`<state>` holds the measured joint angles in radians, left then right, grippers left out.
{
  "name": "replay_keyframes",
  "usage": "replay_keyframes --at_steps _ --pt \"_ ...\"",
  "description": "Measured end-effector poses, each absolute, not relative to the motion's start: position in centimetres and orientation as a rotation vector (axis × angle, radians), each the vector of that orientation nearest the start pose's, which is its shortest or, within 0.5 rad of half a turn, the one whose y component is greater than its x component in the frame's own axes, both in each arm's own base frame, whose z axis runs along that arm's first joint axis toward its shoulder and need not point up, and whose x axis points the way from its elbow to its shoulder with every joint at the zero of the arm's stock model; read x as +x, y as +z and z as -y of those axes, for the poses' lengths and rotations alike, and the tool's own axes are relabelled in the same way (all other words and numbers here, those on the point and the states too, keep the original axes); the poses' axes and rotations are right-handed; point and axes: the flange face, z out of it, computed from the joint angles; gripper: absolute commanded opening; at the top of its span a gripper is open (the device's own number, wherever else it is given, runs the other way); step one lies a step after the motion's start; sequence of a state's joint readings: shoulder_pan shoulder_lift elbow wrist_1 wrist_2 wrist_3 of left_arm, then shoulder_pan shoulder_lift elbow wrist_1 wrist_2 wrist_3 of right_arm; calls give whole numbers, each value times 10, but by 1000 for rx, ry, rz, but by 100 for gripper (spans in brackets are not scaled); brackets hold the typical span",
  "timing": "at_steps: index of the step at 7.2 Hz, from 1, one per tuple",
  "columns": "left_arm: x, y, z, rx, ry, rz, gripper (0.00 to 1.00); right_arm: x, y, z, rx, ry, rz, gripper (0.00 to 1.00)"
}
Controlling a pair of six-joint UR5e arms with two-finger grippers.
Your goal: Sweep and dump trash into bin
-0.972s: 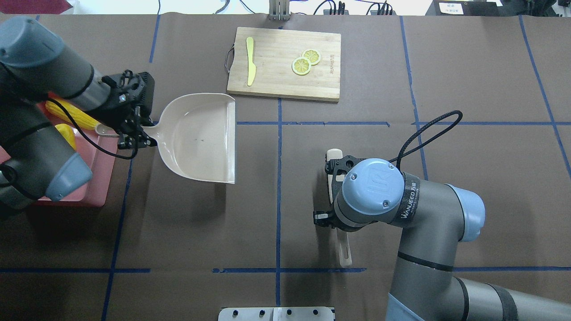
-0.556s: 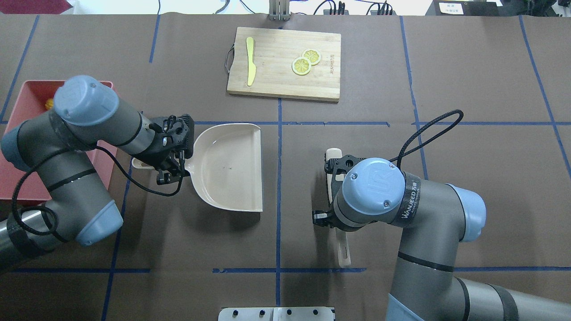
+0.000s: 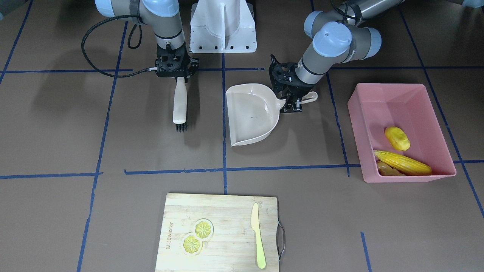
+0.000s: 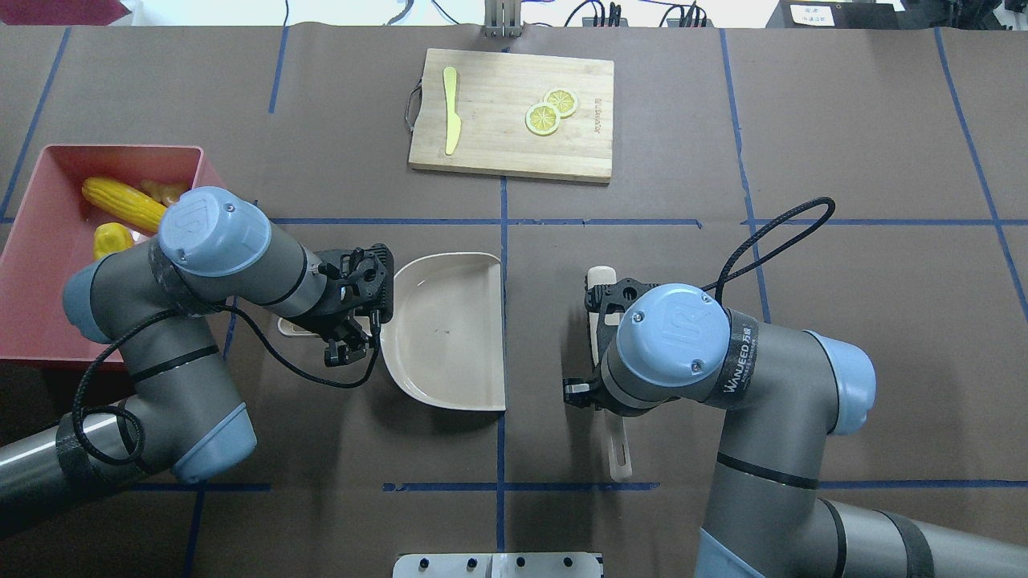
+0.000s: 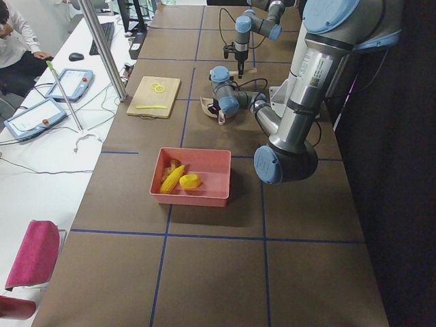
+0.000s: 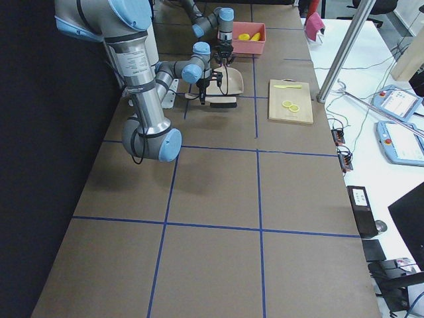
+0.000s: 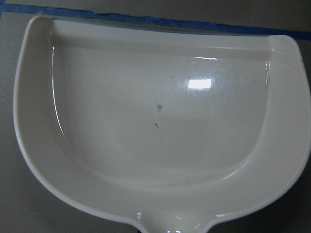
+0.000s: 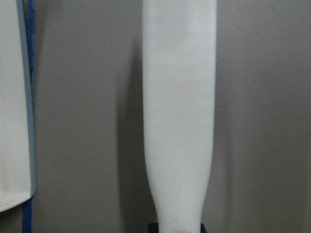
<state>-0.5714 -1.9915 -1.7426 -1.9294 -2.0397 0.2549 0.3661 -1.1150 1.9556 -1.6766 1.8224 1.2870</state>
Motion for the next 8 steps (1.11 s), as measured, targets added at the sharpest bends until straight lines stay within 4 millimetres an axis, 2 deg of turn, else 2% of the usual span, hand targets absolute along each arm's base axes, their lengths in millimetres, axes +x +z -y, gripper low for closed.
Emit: replay_keyframes --at_steps 1,2,3,5,8 --pt "484 300 413 779 1360 -811 72 -509 257 312 6 -14 769 0" --pt "484 300 412 781 1363 -810 78 -509 257 312 6 -14 769 0" --pt "484 299 412 785 1364 -811 97 -509 257 312 6 -14 769 0" --pt "474 291 415 805 1353 -811 100 -510 257 312 6 -14 768 0" --pt "425 266 430 837 1294 -790 100 -508 257 315 8 -10 768 0"
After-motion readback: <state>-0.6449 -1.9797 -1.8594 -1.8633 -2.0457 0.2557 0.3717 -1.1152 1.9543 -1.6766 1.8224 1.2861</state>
